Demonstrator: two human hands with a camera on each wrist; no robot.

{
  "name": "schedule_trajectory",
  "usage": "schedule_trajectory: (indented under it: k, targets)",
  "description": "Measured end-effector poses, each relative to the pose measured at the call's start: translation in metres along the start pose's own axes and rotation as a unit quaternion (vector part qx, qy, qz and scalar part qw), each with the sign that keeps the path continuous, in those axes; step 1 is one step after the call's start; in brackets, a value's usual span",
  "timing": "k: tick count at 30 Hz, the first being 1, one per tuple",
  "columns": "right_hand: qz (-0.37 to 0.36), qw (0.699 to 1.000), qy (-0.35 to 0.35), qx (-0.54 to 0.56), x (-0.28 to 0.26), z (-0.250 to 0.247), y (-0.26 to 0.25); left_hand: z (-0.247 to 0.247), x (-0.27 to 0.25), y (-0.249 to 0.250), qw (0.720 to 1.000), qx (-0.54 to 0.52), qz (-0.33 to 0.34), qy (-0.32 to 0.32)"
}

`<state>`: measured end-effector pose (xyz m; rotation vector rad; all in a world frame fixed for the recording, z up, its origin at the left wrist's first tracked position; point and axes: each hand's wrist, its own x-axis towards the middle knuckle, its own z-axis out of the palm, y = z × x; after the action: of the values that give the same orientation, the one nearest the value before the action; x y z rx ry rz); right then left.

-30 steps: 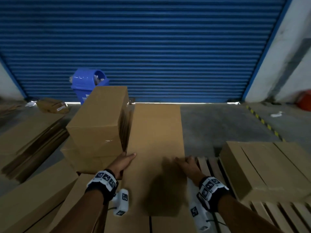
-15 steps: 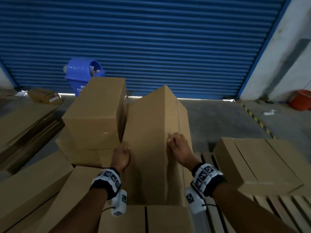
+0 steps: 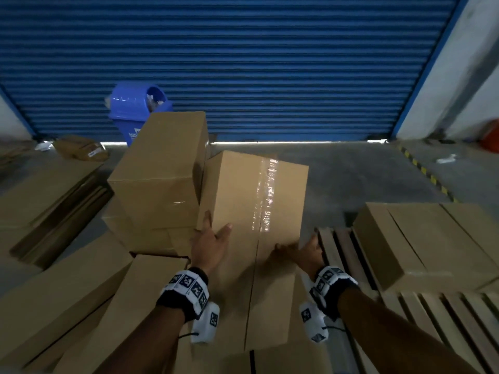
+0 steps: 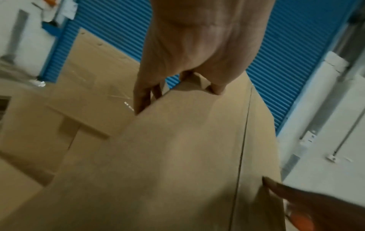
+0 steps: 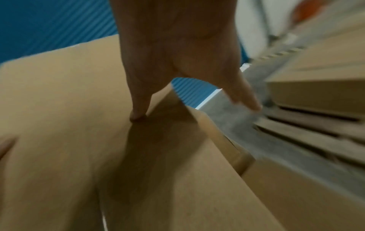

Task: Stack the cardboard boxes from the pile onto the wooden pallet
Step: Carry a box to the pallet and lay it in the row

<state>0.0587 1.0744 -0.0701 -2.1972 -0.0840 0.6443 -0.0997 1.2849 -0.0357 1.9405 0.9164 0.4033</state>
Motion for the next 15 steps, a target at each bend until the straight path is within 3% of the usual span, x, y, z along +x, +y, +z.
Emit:
schedule_trajectory:
  k: [2, 4, 6, 10, 15]
  targets:
    - [0.064, 0.986, -0.123, 0.094, -0.008, 0.006, 0.011, -0.001, -0.002, -0.005, 0.999, -0.021, -0.032, 0.014]
    - [0.039, 0.976, -0.173, 0.127, -0.018, 0.016, 0.016, -0.001, -0.003, -0.014, 0.997, -0.032, -0.07, 0.011]
    - [0.0, 0.977, -0.148, 0.153, -0.022, 0.022, 0.022, -0.003, -0.01, -0.021, 0.996, -0.035, -0.084, -0.003]
    - [-0.03, 0.984, -0.095, 0.149, -0.02, 0.014, 0.033, -0.002, -0.019, -0.036, 0.997, -0.077, -0.03, 0.004]
    - [-0.075, 0.988, -0.052, 0.126, -0.044, -0.02, 0.029, 0.004, -0.055, -0.003, 0.981, -0.193, -0.019, -0.021]
